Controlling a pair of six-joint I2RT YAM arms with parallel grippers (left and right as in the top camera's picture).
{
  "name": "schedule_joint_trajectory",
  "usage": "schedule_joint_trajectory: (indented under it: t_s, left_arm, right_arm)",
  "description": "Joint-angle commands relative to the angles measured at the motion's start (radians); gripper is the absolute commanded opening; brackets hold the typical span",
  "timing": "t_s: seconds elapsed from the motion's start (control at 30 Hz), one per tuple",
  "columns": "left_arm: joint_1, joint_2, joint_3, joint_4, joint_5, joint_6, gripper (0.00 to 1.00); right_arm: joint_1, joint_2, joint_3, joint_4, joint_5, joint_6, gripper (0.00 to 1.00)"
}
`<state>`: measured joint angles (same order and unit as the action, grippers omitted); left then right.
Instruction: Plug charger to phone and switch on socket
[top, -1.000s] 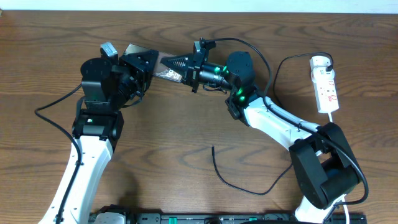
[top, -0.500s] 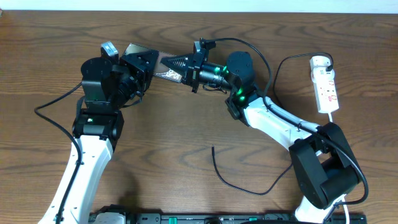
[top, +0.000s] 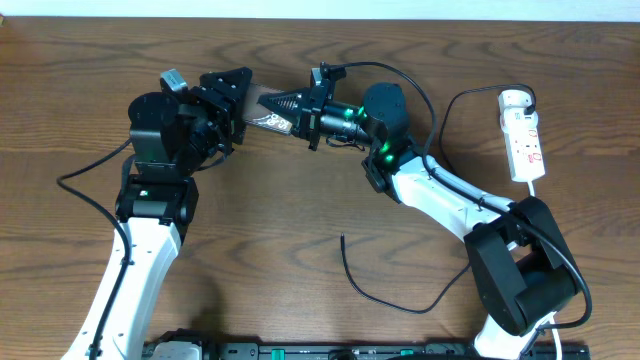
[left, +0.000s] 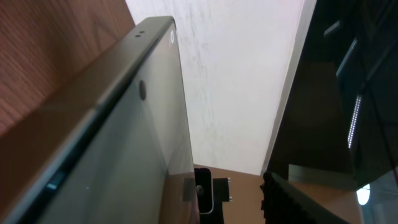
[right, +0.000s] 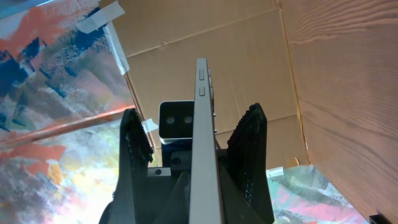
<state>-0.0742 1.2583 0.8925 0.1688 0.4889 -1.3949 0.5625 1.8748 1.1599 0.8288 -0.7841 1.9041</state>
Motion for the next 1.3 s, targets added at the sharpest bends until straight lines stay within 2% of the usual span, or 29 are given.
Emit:
schedule_joint_trajectory:
  t_s: [0.0,0.17,0.37,1.17,1.23,1.27]
  left_arm:
    - [0.002,0.01,0.007,-0.001,0.011,-0.025,0.68]
    - [0.002,0.009,0.007,-0.002,0.017,-0.04,0.67]
    - [0.002,0.008,0.007,0.003,0.016,-0.114,0.68]
    - [0.058,0.008,0.007,0.005,0.047,-0.107,0.68]
    - [0.058,0.008,0.007,0.006,0.054,-0.107,0.67]
    - [0.058,0.008,0.007,0.005,0.054,-0.107,0.63]
  right_arm:
    - [0.041,-0.033,0.022,0.031,-0.108,0.002,0.01]
    - [0.04,-0.033,0.022,0.031,-0.104,0.002,0.01]
    - [0.036,-0.033,0.022,0.031,-0.093,0.002,0.01]
    - [0.018,-0.033,0.022,0.031,-0.098,0.002,0.01]
    - [0.018,-0.033,0.022,0.031,-0.098,0.002,0.01]
    - [0.018,-0.033,0.022,0.031,-0.097,0.002,0.01]
